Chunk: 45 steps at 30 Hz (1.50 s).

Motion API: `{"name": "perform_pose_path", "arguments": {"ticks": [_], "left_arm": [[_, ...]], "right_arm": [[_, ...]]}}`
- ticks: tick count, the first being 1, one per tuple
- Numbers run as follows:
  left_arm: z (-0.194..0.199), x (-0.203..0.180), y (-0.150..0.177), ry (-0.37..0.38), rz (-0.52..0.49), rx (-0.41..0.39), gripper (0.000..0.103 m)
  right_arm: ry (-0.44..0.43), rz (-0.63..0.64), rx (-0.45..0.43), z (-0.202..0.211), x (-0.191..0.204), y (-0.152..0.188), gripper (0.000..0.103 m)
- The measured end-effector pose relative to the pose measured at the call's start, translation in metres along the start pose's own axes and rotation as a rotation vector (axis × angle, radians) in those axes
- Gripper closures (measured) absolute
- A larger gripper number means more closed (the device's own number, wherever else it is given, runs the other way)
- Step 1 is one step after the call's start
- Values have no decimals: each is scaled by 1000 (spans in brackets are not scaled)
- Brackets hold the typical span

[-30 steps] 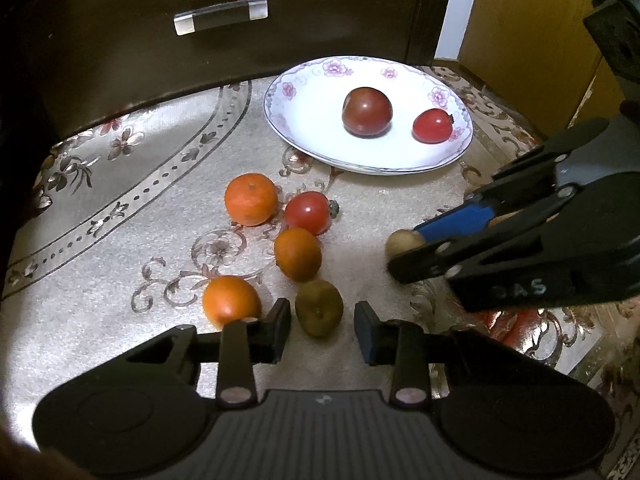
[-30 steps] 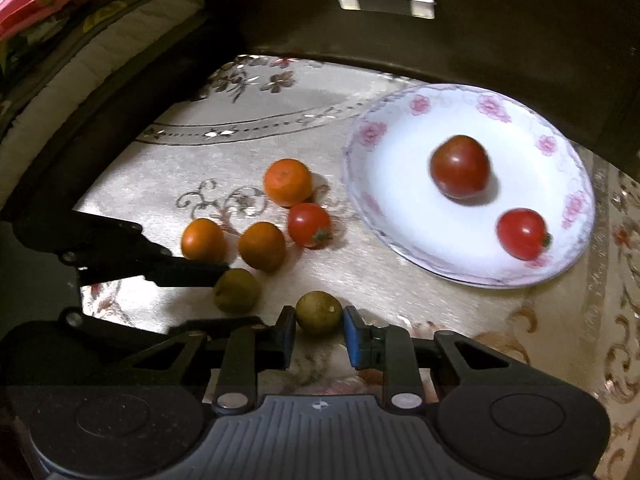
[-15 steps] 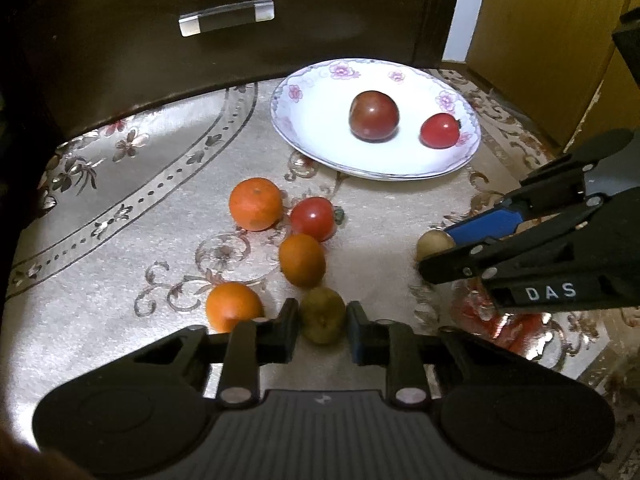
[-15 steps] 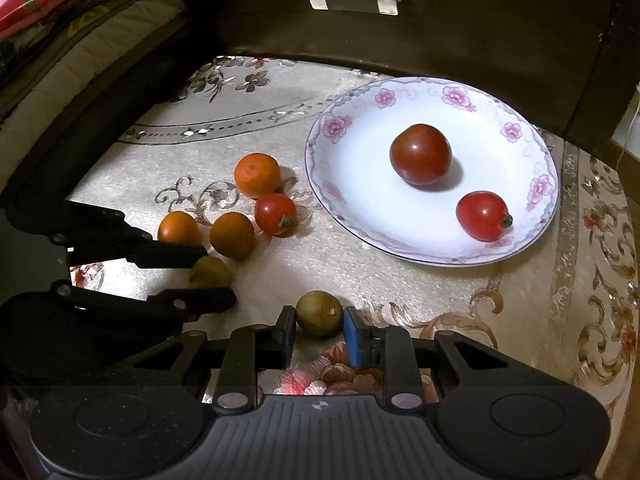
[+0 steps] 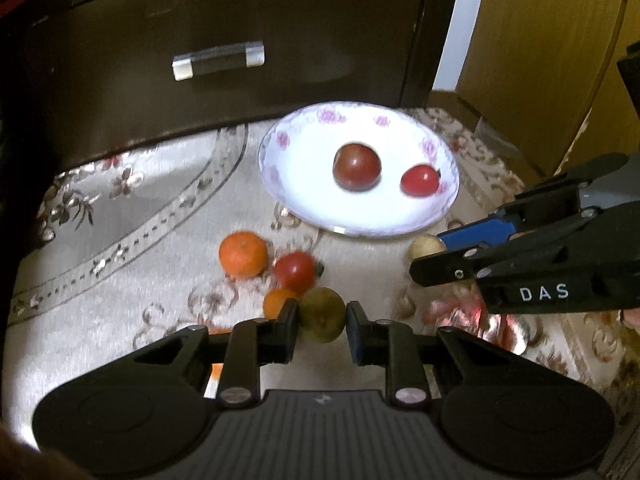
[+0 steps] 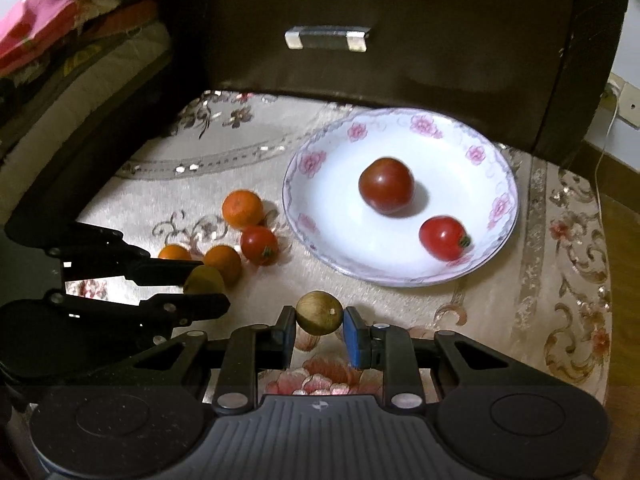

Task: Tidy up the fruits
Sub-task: 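Carry both small fruits into the white bowl and open both tools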

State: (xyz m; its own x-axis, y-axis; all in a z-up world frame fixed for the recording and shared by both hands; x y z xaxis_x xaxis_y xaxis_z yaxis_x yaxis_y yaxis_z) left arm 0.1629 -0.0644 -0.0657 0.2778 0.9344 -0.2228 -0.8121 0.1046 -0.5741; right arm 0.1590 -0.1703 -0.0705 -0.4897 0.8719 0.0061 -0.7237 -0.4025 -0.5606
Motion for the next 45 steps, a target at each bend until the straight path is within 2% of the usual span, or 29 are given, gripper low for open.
{"name": "perform_pose_path", "arguments": {"ticks": [8, 16, 35, 45], "left_arm": [[-5, -10, -25, 9, -6, -58, 72], [-19, -19, -36, 7, -33, -72, 72], [-47, -26, -45, 5, -59, -78, 72], [-52, -23, -46, 2, -44, -87, 72]], "right_arm": [[37, -25, -53, 7, -14, -13, 81], [61, -41, -72, 1, -27, -21, 81], [119, -61, -39, -22, -52, -17, 81], [154, -24, -58, -27, -53, -22, 80]]}}
Point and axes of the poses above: each gripper's, at about its wrist camera, not at the fingertips, and z roughly against the way its jaws point, x to its left, y to its underside, the point moved 6 cm from there along -z, roughly the way its jaws point, and after that the axes turned 13 degrees about z, right-handed, at the moved point
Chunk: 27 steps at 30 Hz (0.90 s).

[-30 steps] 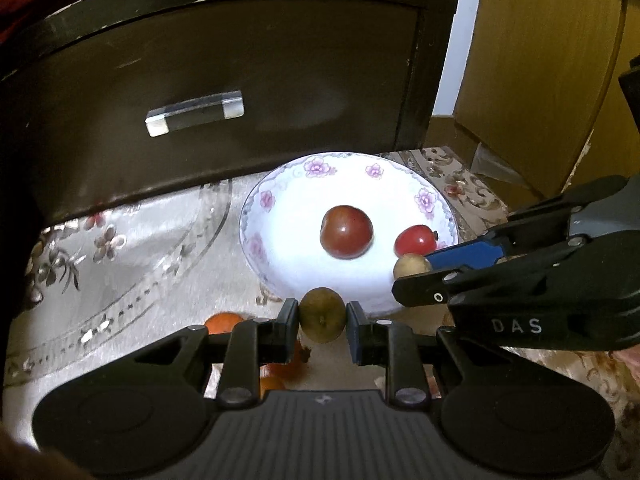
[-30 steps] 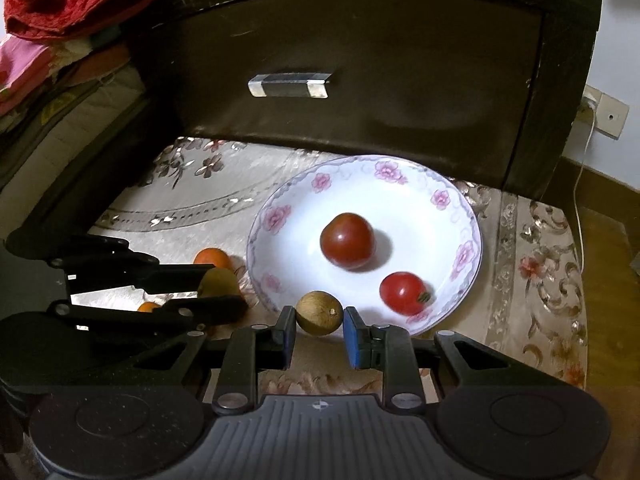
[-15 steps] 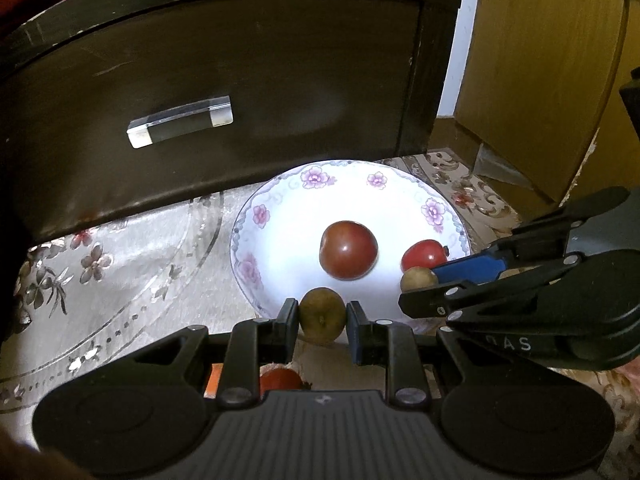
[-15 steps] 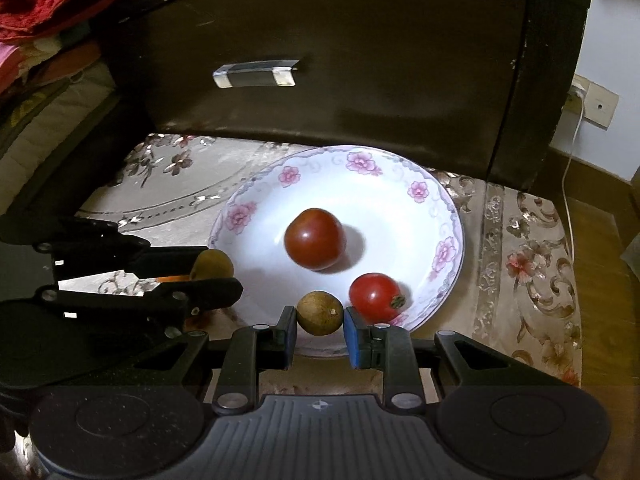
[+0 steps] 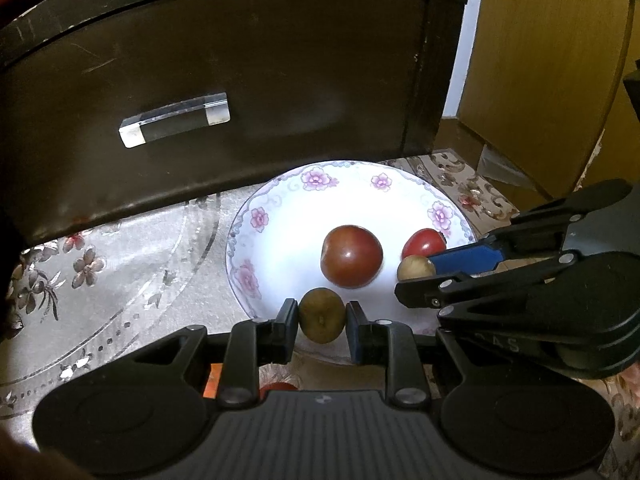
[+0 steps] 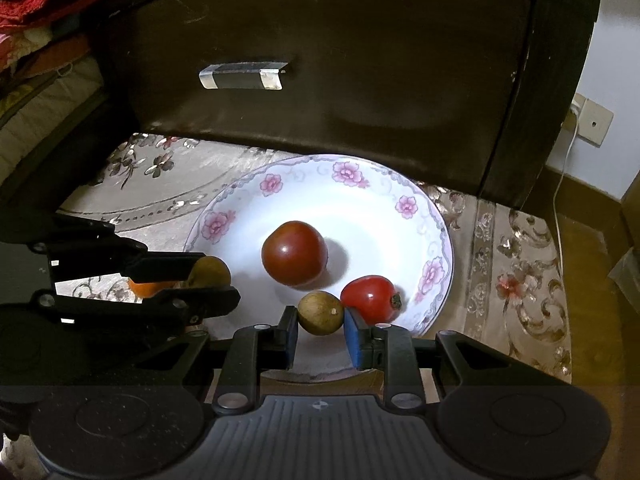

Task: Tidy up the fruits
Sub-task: 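Carry both small fruits into the white bowl and open both tools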

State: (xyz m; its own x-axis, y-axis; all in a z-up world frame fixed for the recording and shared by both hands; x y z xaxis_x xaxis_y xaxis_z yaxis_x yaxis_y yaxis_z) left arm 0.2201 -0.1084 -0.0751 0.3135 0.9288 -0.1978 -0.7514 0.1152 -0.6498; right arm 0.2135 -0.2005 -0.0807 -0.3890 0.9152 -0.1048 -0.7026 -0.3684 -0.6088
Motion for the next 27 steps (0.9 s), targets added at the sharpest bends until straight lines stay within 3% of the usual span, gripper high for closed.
{"name": "perform_pose_path", "arguments": {"ticks": [27], "left_arm": [[4, 6, -6, -8, 27, -11, 69]], "right_arm": [[20, -16, -27, 1, -3, -7, 76]]}}
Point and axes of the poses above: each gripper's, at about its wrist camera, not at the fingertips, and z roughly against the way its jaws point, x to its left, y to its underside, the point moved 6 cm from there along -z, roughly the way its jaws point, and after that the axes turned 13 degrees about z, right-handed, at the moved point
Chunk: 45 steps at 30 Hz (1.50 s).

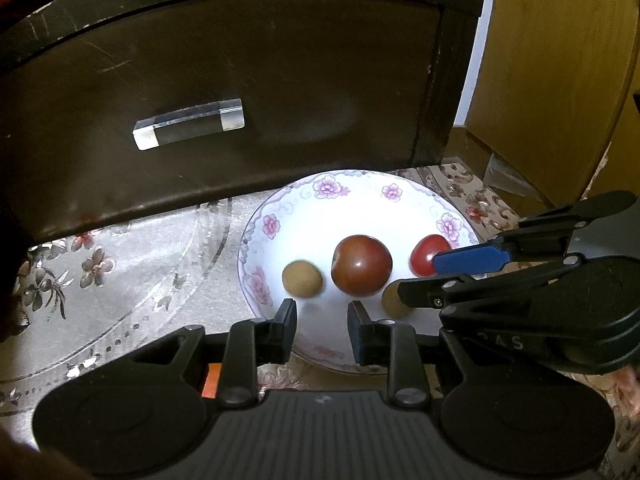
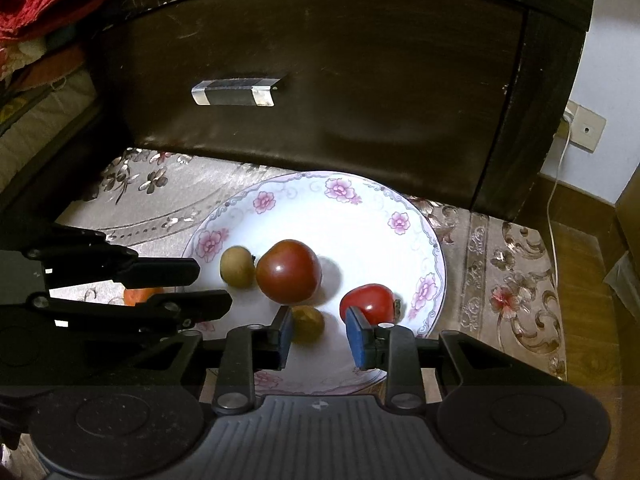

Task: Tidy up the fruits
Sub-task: 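Carry both small fruits into the white bowl and open both tools, then grasp a tangerine with the left tool while the right tool moves toward another tangerine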

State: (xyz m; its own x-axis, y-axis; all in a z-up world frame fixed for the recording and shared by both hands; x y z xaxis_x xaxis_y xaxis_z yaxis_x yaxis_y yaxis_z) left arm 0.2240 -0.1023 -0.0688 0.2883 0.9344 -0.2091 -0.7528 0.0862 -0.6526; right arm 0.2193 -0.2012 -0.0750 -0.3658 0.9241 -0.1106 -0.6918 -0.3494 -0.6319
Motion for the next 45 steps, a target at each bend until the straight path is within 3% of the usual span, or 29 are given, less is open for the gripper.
{"name": "perform_pose_path", "arguments": {"ticks": [19, 24, 27, 33, 45], "left_arm": [[36, -3, 4, -48, -23, -18, 64], [54, -5, 16, -57, -25, -16, 64], [65, -1, 25, -63, -32, -8, 58], [84, 23, 39, -93, -14, 3, 57], [78, 54, 60, -106, 15, 65, 57]], "right_arm": [[-15, -11, -39, 20, 10, -2, 75], [-34, -20, -53, 34, 17, 3, 75], [-44, -15, -61, 42, 26, 3, 75], [-86, 35, -86, 53, 53, -1, 72], [-127, 119, -3, 23, 86, 4, 72]]}}
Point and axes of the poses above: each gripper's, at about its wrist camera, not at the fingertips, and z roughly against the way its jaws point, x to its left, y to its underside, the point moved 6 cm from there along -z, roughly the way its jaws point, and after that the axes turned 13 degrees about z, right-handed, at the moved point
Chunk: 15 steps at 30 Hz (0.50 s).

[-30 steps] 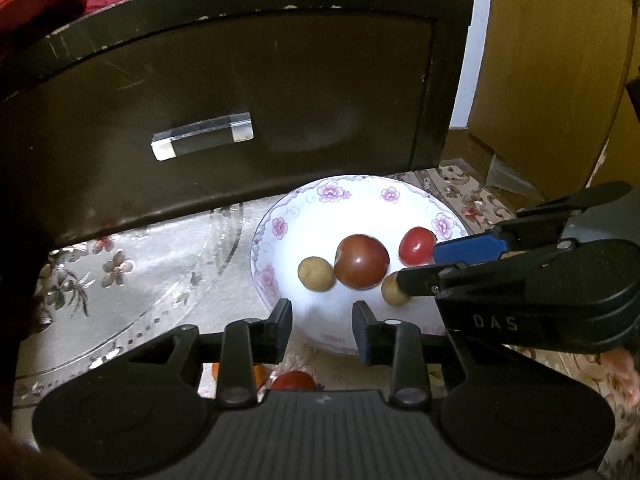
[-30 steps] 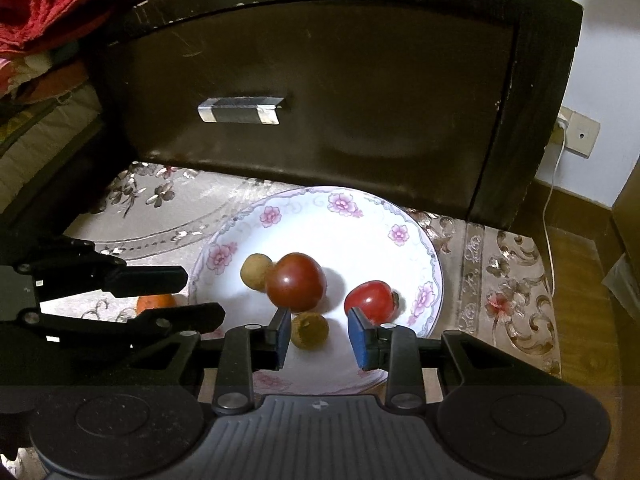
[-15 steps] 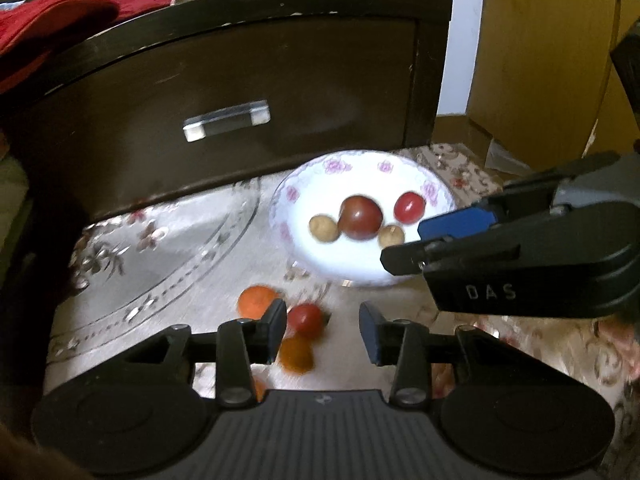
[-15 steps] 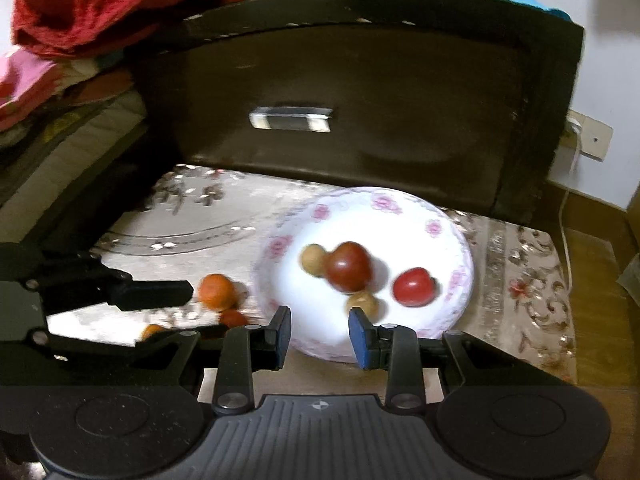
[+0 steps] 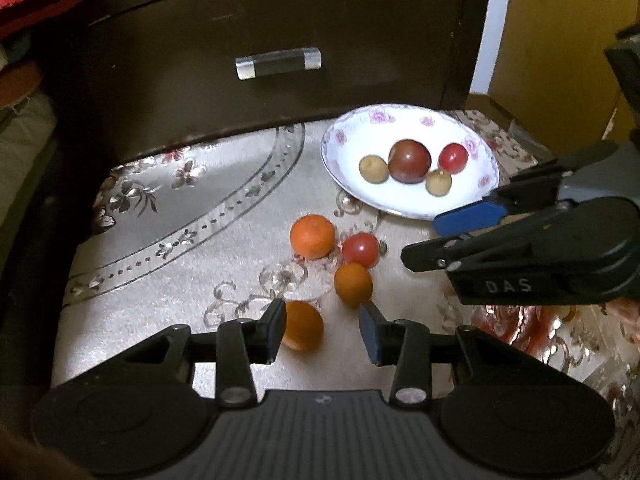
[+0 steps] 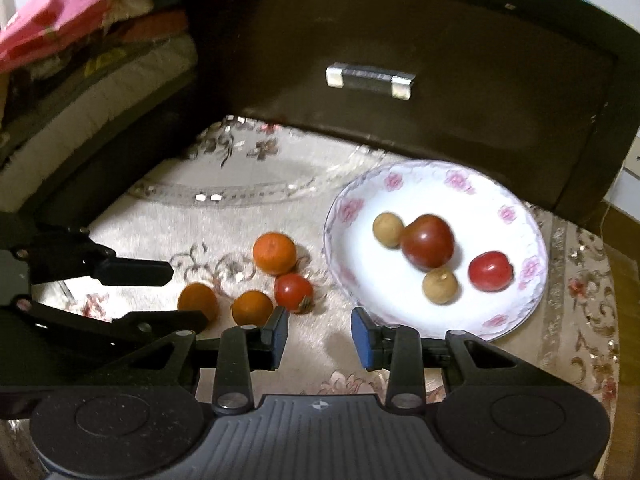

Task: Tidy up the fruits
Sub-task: 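Grasp a tangerine with the left tool while the right tool moves toward another tangerine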

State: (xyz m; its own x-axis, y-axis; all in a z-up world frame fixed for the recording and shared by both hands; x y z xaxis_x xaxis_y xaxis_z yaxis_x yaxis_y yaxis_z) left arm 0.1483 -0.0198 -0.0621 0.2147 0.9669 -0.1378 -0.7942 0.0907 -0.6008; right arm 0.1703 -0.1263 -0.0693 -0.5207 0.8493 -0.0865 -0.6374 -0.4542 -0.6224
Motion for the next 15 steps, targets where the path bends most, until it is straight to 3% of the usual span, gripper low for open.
{"name": "perform_pose_path", "arguments": {"ticks": [15], "left_arm": [[-20, 9, 5, -18, -9, 31, 55]], "right_arm": [[-67, 23, 24, -11, 20, -5, 66]]}}
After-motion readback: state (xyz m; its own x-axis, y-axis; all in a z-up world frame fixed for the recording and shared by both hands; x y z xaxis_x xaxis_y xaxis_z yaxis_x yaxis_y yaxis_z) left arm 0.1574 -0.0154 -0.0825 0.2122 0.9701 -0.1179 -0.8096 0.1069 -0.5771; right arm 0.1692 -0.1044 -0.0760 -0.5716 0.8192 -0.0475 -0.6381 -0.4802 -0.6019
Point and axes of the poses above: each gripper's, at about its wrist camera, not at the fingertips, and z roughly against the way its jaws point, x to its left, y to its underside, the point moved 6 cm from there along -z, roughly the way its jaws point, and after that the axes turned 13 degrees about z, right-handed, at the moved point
